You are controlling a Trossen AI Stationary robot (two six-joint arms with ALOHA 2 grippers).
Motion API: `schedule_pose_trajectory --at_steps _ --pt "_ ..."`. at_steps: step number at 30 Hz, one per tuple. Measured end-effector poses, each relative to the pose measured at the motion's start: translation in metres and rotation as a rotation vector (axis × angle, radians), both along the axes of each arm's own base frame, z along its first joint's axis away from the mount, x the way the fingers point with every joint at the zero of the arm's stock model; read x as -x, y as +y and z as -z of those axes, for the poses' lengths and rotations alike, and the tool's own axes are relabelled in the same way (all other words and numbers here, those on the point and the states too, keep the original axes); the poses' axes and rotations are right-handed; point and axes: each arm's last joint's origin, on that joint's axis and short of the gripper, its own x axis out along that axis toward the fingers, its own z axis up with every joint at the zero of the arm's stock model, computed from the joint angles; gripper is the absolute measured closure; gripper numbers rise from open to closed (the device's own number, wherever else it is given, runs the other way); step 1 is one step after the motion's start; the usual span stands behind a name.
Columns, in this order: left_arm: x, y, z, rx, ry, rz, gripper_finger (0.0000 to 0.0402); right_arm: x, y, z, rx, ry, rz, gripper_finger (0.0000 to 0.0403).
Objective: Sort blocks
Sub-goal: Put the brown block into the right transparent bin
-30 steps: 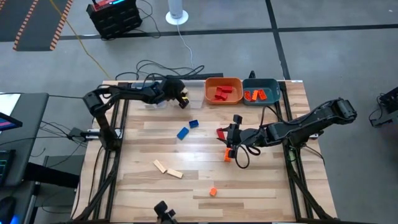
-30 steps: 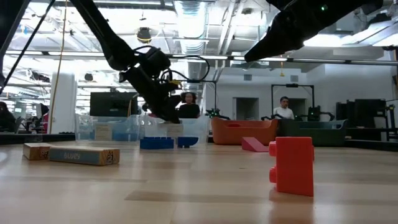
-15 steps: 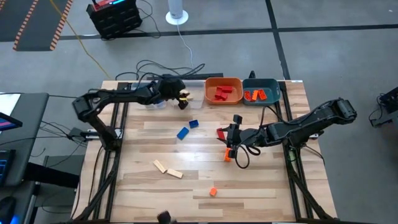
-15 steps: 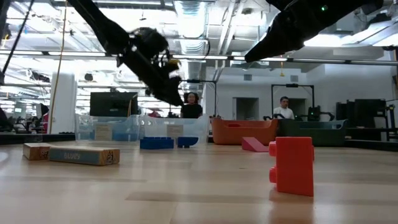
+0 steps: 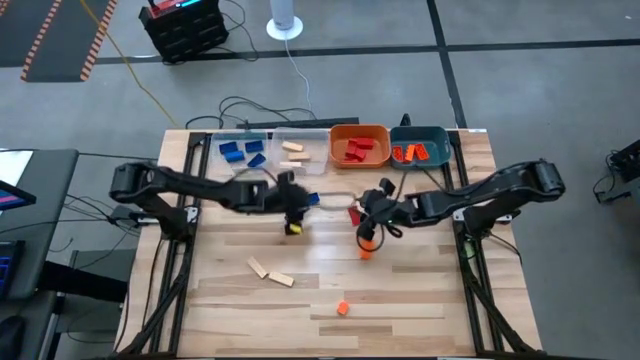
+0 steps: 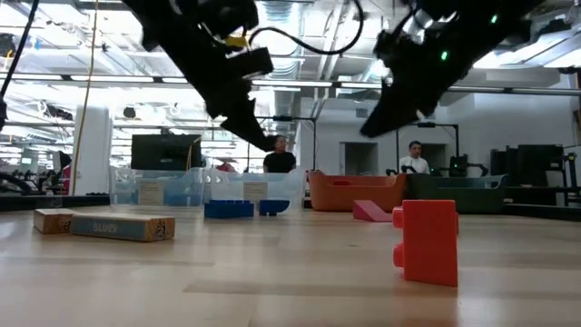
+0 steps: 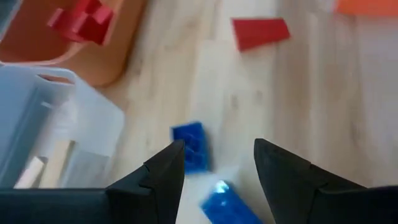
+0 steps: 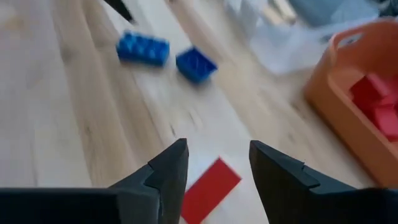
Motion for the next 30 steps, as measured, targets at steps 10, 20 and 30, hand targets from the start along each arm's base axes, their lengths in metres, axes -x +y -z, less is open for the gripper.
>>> schedule_pose_trajectory --at_steps 10,20,30 --pt "0.016 -0.065 0.012 0.166 0.108 0.000 0.0214 -0.010 0.001 0.017 0.024 0.045 -0.023 0.0177" --pt "0.035 -0.115 0.021 0.332 0.257 0.192 0.0214 -0.003 0.002 -0.002 0.036 -0.010 -0.045 0.0177" --pt "0.048 -0.162 0.032 0.335 0.107 0.348 0.0214 -0.001 0.002 0.000 0.037 0.009 -0.045 0.0177"
